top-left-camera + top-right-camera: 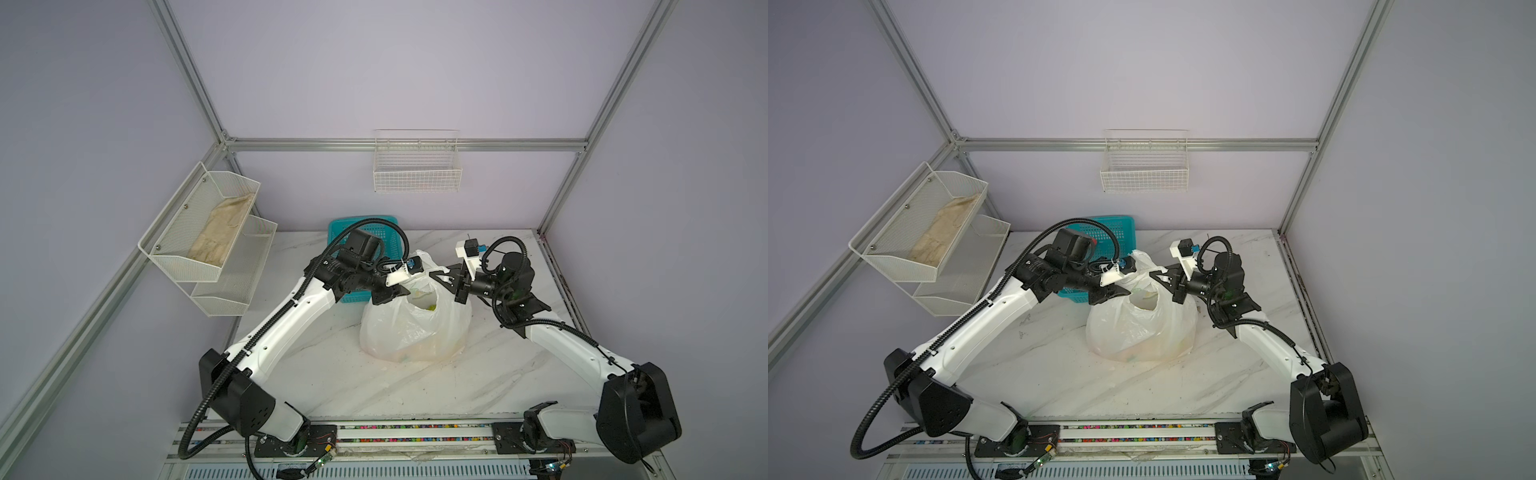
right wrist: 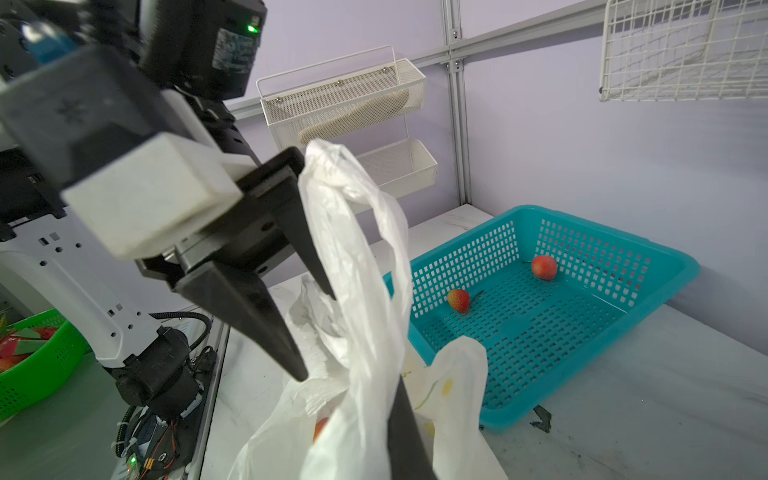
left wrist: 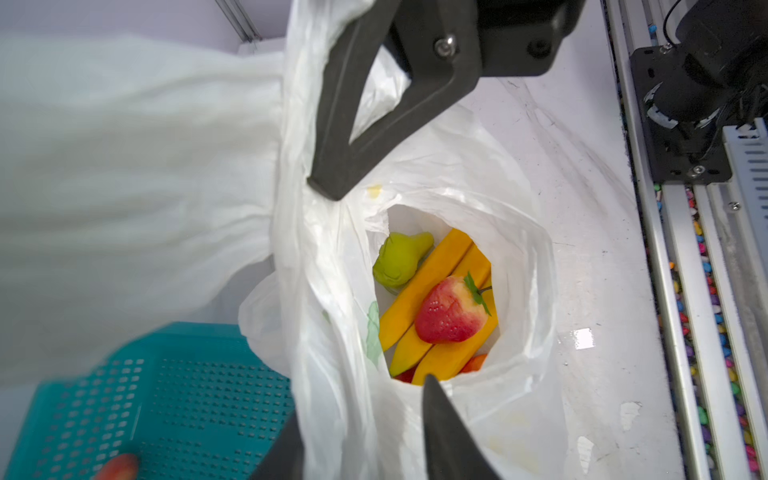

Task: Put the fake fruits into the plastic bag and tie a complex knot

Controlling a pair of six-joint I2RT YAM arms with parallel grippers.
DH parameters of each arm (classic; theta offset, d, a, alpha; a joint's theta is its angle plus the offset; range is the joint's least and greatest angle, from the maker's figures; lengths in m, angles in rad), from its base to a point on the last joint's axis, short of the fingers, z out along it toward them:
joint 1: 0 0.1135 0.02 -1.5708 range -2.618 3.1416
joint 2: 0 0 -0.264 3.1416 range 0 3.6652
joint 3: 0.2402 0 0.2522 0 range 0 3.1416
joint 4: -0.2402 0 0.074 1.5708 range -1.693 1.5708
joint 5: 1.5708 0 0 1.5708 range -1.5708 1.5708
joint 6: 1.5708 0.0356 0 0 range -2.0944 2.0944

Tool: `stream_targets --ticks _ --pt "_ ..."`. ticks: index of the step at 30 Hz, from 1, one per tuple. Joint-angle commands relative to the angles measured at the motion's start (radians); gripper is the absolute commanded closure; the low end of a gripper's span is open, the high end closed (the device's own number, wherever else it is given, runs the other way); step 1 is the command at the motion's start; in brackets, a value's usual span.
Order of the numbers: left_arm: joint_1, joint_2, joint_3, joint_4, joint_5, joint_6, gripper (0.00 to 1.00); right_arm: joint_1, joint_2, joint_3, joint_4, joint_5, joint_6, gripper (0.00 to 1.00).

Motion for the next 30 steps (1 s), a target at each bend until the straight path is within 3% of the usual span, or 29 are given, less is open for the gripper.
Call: stream_targets --ticks 1,4,8,11,16,20,28,30 --pt "0.039 -0.113 -0.088 0.182 0.121 -0.127 0.41 0.005 -0.051 0.003 -0.044 0.002 -0.045 0.98" --pt "0.084 -0.137 -0.108 0.315 0.21 -0.261 0.29 0.006 -0.076 -0.025 -0.043 -0.005 -0.051 0.98" --pt "0.092 -0.074 -0.019 0.361 0.331 -0.364 0.21 0.006 -0.089 -0.053 -0.015 -0.035 -0.043 0.98" --pt "0.088 0.002 0.061 0.362 0.377 -0.394 0.16 0.009 -0.095 -0.058 -0.009 -0.056 -0.043 0.97" --pt "0.067 0.068 0.155 0.352 0.443 -0.396 0.17 0.01 -0.094 -0.05 -0.032 -0.062 -0.056 0.97" --pt "0.047 0.116 0.21 0.323 0.448 -0.378 0.31 0.012 -0.093 -0.052 -0.036 -0.054 -0.055 0.95" --pt "0.039 0.139 0.223 0.295 0.452 -0.363 0.88 0.012 -0.089 -0.061 -0.054 0.031 -0.046 0.9" --pt "0.033 0.133 0.212 0.302 0.45 -0.368 0.92 0.012 -0.085 -0.069 -0.027 0.043 -0.024 0.87"
